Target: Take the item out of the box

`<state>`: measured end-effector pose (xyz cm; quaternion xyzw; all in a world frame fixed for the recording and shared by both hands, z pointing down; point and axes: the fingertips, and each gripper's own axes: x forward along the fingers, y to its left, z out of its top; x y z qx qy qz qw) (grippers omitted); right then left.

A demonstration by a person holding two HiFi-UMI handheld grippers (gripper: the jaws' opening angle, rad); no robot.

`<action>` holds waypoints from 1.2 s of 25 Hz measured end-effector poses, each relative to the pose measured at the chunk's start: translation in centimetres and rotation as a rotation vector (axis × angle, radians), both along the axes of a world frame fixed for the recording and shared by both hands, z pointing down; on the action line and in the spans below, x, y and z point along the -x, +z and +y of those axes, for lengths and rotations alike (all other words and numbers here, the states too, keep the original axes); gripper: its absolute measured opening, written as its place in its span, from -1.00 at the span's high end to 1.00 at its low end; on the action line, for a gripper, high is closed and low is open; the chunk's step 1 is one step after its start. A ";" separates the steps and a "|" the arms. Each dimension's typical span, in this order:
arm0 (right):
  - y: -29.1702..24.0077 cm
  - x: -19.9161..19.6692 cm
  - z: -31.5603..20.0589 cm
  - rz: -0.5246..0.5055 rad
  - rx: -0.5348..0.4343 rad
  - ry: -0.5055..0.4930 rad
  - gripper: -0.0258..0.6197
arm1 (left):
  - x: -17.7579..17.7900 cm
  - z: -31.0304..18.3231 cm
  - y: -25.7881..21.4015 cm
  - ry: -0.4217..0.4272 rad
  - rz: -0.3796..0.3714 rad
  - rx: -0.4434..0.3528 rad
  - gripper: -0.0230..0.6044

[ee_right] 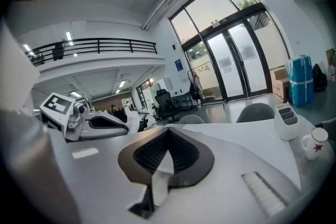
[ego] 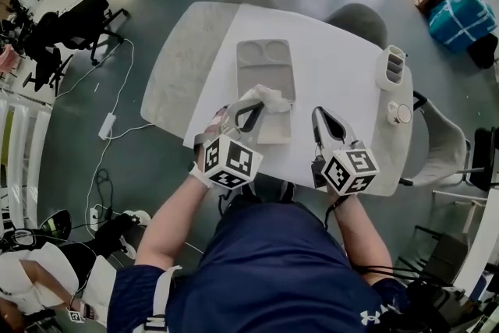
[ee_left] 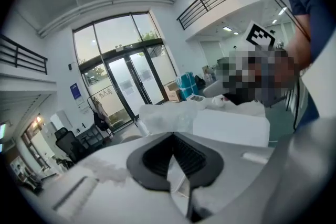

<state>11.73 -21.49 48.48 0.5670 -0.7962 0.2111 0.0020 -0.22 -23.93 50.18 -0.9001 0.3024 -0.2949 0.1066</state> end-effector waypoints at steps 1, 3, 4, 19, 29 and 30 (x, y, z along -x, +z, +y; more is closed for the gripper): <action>-0.4 0.4 -0.1 0.003 -0.011 -0.010 0.92 | 0.4 0.0 -1.0 -0.019 0.042 0.001 0.92; -1.3 1.0 -0.5 0.009 -0.034 -0.023 0.91 | 1.3 -0.4 -3.1 -0.065 0.158 0.022 0.92; -1.7 1.2 -0.7 0.010 -0.045 -0.031 0.92 | 1.9 -0.7 -4.3 -0.089 0.222 0.037 0.92; -9.7 3.3 -1.9 0.105 -0.255 -0.082 0.92 | 7.5 -2.7 -10.9 -0.317 0.598 0.047 0.92; -11.7 0.1 -2.1 0.141 -0.318 0.020 0.92 | 7.8 -2.3 -12.3 -0.302 0.683 0.016 0.92; -11.7 0.0 -2.2 0.142 -0.322 0.023 0.92 | 7.8 -2.3 -12.3 -0.300 0.687 0.013 0.92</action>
